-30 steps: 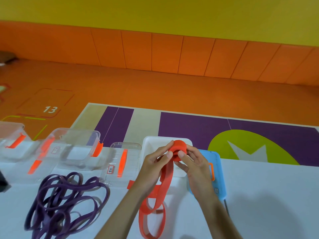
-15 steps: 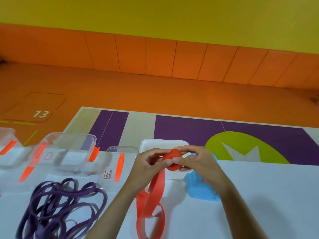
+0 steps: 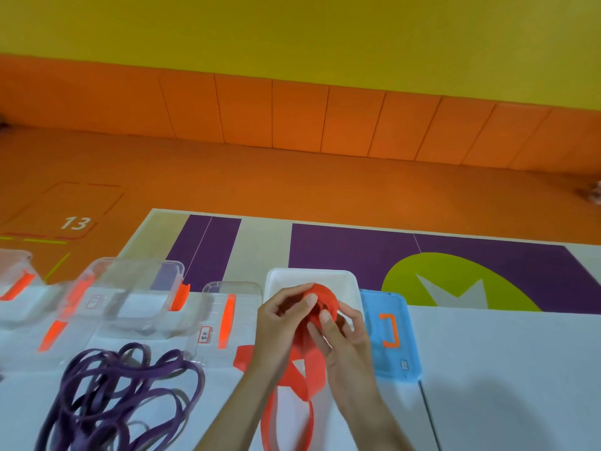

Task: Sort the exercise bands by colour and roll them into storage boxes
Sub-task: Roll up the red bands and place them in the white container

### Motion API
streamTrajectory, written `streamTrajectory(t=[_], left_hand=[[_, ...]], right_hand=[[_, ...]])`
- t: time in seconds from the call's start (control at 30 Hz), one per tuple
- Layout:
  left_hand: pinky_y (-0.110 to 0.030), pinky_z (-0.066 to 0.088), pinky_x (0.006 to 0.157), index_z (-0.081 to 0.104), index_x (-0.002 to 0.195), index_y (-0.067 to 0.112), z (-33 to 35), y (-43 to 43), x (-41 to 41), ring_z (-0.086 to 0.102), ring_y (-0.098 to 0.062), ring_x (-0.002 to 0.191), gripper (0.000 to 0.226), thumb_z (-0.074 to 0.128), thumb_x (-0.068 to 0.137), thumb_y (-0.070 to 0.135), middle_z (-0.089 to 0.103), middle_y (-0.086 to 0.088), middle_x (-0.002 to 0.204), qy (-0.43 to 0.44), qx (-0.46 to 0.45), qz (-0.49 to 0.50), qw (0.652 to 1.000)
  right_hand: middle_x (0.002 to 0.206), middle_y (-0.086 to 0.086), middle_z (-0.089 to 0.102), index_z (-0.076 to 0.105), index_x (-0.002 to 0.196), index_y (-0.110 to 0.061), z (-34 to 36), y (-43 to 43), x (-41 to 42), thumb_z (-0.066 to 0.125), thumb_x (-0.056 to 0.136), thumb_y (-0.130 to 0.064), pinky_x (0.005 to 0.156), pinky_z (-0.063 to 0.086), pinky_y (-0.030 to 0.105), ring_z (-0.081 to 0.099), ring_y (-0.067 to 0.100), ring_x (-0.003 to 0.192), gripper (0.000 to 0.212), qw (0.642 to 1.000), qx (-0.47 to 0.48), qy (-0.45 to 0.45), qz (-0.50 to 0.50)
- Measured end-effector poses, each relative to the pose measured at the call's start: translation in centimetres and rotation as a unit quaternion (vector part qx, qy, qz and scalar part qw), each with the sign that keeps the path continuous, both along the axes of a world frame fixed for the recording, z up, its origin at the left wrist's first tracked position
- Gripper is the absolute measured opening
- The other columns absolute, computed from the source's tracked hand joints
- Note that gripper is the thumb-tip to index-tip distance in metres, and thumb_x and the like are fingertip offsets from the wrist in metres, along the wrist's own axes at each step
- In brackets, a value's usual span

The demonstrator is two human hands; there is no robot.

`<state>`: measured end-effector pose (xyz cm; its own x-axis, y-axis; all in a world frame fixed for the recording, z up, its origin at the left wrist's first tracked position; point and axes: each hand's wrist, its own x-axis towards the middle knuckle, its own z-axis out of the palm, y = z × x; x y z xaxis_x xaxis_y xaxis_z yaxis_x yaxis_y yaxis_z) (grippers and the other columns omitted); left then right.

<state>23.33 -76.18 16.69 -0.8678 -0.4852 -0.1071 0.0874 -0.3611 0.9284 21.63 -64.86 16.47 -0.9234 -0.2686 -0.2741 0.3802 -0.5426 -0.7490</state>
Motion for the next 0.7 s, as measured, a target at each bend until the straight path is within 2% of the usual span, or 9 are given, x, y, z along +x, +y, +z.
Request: streamTrajectory(t=[0.07, 0.13, 0.2, 0.3, 0.37, 0.43, 0.57, 0.63, 0.7], left_hand=[[-0.023, 0.058, 0.086, 0.082, 0.106, 0.012, -0.3, 0.0, 0.3, 0.076, -0.02, 0.106, 0.016, 0.077, 0.091, 0.009, 0.081, -0.006, 0.107, -0.015, -0.017, 0.009, 1.0], [-0.02, 0.057, 0.082, 0.083, 0.103, 0.013, -0.5, -0.6, 0.7, 0.077, -0.019, 0.101, 0.014, 0.078, 0.091, 0.009, 0.082, -0.006, 0.103, -0.028, -0.032, 0.018, 0.999], [-0.02, 0.057, 0.083, 0.084, 0.102, 0.014, -0.5, -1.5, 1.0, 0.077, -0.017, 0.098, 0.014, 0.079, 0.09, 0.009, 0.082, -0.003, 0.1, -0.034, -0.077, 0.013, 0.996], [-0.024, 0.058, 0.088, 0.084, 0.099, 0.018, -0.1, -2.1, 1.0, 0.077, -0.017, 0.098, 0.014, 0.08, 0.09, 0.007, 0.082, 0.001, 0.099, -0.027, -0.17, -0.056, 0.983], [-0.024, 0.057, 0.087, 0.083, 0.097, 0.018, 0.3, -1.9, 0.8, 0.077, -0.017, 0.096, 0.012, 0.081, 0.09, 0.008, 0.081, 0.001, 0.098, -0.02, -0.201, -0.086, 0.976], [-0.025, 0.055, 0.086, 0.081, 0.099, 0.02, 0.7, -1.8, 0.5, 0.075, -0.015, 0.095, 0.011, 0.081, 0.09, 0.013, 0.08, 0.002, 0.098, -0.025, -0.209, -0.09, 0.973], [-0.024, 0.053, 0.087, 0.073, 0.127, 0.044, 1.8, -2.0, 0.5, 0.071, -0.004, 0.095, 0.029, 0.069, 0.098, 0.042, 0.078, 0.013, 0.116, -0.091, -0.179, -0.218, 0.955], [-0.022, 0.052, 0.094, 0.071, 0.131, 0.047, 2.0, -2.0, 0.5, 0.071, -0.002, 0.108, 0.032, 0.067, 0.1, 0.041, 0.076, 0.015, 0.123, -0.09, -0.145, -0.232, 0.958], [-0.027, 0.053, 0.1, 0.074, 0.13, 0.039, 2.2, -1.5, -0.1, 0.071, -0.011, 0.116, 0.031, 0.071, 0.099, 0.032, 0.077, 0.006, 0.122, -0.076, -0.089, -0.211, 0.971]], right_hand=[[0.125, 0.023, 0.07, 0.065, 0.124, -0.002, -0.4, 0.0, 0.4, 0.08, 0.082, -0.013, 0.087, 0.062, 0.034, 0.072, 0.032, 0.115, 0.046, 1.0, 0.0, -0.026, 0.016], [0.122, 0.016, 0.073, 0.068, 0.121, -0.006, -0.1, 0.9, -0.4, 0.085, 0.078, -0.021, 0.087, 0.063, 0.04, 0.074, 0.028, 0.113, 0.048, 0.994, 0.087, -0.013, 0.07], [0.12, 0.006, 0.075, 0.072, 0.116, -0.014, 0.6, 2.4, -1.8, 0.09, 0.072, -0.03, 0.089, 0.063, 0.043, 0.075, 0.022, 0.108, 0.051, 0.968, 0.205, 0.031, 0.141], [0.11, 0.003, 0.077, 0.076, 0.113, -0.024, 1.6, 3.7, -2.9, 0.09, 0.077, -0.032, 0.088, 0.063, 0.042, 0.077, 0.021, 0.101, 0.04, 0.929, 0.274, 0.089, 0.233], [0.103, 0.008, 0.076, 0.08, 0.107, -0.02, 1.9, 3.8, -3.0, 0.088, 0.082, -0.026, 0.083, 0.064, 0.038, 0.078, 0.024, 0.095, 0.027, 0.924, 0.292, 0.118, 0.218], [0.101, 0.012, 0.076, 0.082, 0.102, -0.018, 1.7, 3.7, -3.0, 0.088, 0.083, -0.021, 0.082, 0.064, 0.037, 0.078, 0.026, 0.095, 0.021, 0.936, 0.28, 0.124, 0.173], [0.099, 0.01, 0.079, 0.081, 0.102, -0.013, 1.0, 3.8, -3.2, 0.087, 0.081, -0.015, 0.086, 0.063, 0.038, 0.078, 0.03, 0.098, 0.022, 0.959, 0.25, 0.1, 0.088], [0.098, 0.01, 0.079, 0.081, 0.102, -0.014, 1.2, 3.7, -3.1, 0.088, 0.08, -0.017, 0.088, 0.063, 0.039, 0.078, 0.031, 0.097, 0.024, 0.964, 0.24, 0.095, 0.066], [0.1, 0.011, 0.079, 0.082, 0.102, -0.015, 1.5, 3.3, -2.7, 0.089, 0.078, -0.021, 0.09, 0.062, 0.039, 0.078, 0.029, 0.098, 0.026, 0.971, 0.215, 0.09, 0.048]])
